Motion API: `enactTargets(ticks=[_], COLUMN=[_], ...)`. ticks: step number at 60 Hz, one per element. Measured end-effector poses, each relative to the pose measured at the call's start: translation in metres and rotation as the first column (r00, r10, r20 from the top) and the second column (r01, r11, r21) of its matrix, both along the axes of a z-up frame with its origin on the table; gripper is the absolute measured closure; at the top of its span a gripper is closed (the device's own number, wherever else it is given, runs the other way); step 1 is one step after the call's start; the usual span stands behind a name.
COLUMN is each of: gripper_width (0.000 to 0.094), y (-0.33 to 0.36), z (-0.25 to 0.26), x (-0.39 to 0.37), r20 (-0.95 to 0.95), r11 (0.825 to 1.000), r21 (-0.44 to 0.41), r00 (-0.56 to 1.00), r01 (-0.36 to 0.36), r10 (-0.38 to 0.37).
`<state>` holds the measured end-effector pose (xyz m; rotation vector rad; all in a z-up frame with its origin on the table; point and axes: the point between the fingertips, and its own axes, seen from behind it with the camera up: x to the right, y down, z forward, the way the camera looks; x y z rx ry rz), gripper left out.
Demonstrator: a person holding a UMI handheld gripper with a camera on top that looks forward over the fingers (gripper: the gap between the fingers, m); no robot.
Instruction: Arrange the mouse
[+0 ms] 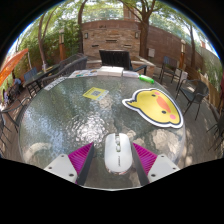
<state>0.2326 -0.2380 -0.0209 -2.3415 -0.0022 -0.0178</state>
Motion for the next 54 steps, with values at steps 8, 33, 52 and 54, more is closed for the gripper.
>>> enactTargets(ticks=[8, 33, 52, 54], gripper_width=[0.0465, 0.0583, 0.0581, 0.0581], y=[-0.002, 0.024, 0.159, 0.171], z=[0.000, 0.111, 0.265, 0.250], x=[0.000, -0.053, 0.042, 0.067], r20=[0.000, 0.007, -0.093, -0.079], r11=[0.999, 0.965, 0.909, 0.919], r21=[0.001, 0.121, 0.395, 0.378], r00=[0.999, 0.972, 0.979, 0.985], r01=[-0.050, -0.233, -0.131, -0.114], r10=[0.050, 0.234, 0.182, 0.155])
